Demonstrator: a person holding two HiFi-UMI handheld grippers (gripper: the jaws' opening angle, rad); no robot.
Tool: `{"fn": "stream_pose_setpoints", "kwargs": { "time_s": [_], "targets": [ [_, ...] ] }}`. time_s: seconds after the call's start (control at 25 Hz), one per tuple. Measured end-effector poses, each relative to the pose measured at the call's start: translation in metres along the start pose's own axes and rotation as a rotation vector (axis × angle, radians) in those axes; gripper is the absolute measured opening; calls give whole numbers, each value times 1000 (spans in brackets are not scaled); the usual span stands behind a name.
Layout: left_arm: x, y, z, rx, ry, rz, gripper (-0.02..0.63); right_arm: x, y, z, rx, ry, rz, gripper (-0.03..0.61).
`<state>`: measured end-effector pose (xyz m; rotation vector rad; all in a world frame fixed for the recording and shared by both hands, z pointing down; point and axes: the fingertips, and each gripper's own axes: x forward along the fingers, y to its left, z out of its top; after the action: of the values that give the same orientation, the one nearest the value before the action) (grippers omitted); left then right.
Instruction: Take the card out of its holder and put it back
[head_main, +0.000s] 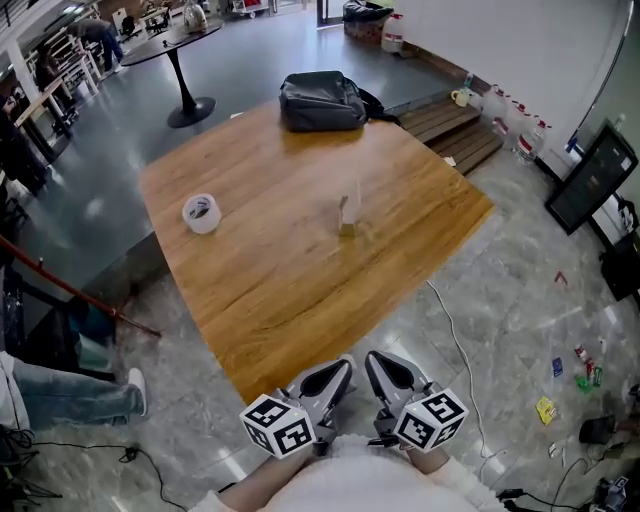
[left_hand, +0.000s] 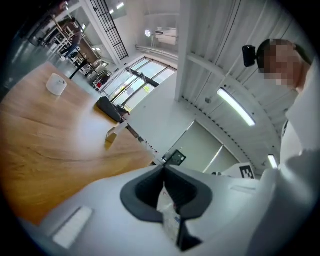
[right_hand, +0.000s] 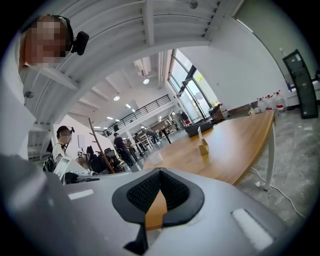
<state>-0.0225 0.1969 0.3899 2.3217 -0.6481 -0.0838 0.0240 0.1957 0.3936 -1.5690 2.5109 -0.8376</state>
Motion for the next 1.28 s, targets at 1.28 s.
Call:
{"fn": "stream_pose_setpoints", "kwargs": {
  "time_s": [1.28],
  "targets": [
    [151,120,97,-100,-83,182,8,179,-125,84,-58,205,98,-6]
  ]
}}
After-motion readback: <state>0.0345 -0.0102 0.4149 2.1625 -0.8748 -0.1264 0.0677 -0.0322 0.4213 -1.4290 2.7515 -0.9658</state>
